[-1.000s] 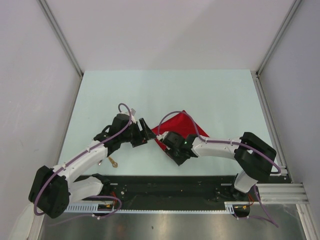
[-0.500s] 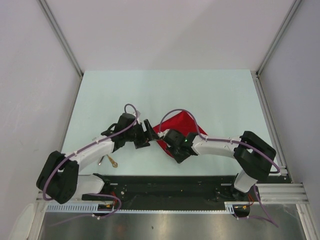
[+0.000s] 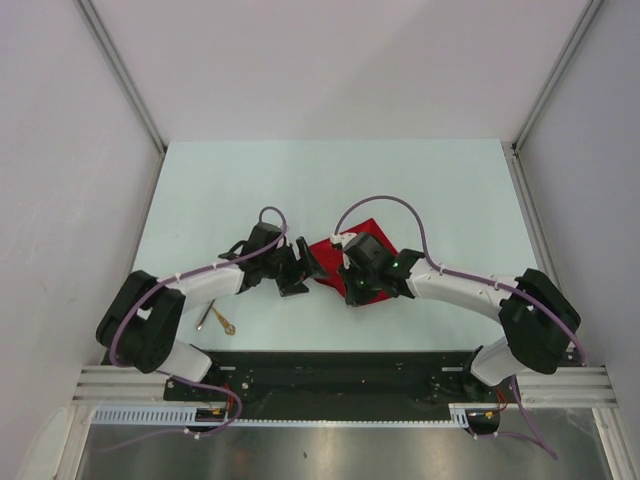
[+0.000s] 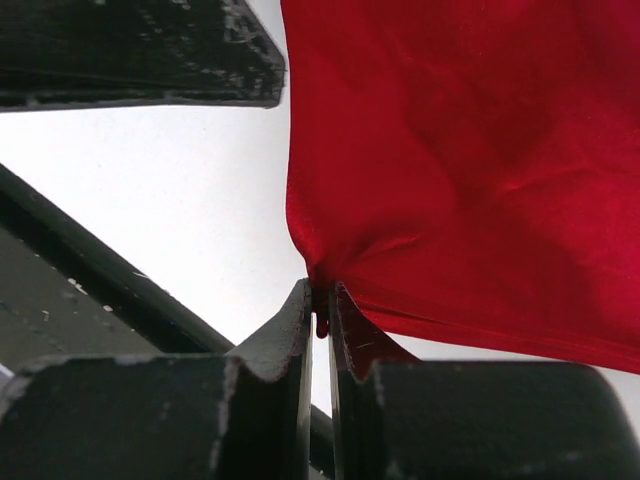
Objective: Fold the napkin into a case and place the utensils inside
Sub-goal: Pick up the lower triangle-folded napkin from the center of the board.
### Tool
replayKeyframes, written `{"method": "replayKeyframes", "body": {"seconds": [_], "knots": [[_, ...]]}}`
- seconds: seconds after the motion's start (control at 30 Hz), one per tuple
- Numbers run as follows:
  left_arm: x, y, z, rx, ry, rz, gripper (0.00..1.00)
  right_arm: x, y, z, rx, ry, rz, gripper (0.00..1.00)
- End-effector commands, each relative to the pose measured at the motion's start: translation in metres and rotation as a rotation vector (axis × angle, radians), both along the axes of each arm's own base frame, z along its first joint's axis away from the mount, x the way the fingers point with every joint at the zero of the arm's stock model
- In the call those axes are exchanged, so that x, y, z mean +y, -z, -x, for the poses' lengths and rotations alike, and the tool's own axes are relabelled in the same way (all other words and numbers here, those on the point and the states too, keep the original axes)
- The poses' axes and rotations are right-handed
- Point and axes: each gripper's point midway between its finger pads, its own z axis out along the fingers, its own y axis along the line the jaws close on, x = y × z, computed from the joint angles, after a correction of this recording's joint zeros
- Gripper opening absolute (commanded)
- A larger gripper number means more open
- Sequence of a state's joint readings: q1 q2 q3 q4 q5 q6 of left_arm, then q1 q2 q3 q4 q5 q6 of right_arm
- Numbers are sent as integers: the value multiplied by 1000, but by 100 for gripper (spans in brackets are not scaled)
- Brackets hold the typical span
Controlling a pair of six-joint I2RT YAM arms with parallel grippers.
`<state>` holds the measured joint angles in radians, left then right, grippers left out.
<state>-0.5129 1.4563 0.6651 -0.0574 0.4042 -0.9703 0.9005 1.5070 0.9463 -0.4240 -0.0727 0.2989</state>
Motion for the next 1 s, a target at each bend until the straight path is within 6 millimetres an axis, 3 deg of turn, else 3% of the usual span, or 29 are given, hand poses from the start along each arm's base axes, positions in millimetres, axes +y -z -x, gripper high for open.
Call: {"method": "replayKeyframes", "body": {"seconds": [0.0, 0.43, 0.97], "knots": [[-15, -13, -18, -25, -11, 51, 82, 7, -15, -1, 10, -2, -89, 0], [-10, 3, -40, 0, -77, 50, 75, 2, -28, -2, 13, 9, -143, 0], [8, 22, -71, -18, -103, -11, 50, 2, -32, 5, 17, 4, -179, 0]]}}
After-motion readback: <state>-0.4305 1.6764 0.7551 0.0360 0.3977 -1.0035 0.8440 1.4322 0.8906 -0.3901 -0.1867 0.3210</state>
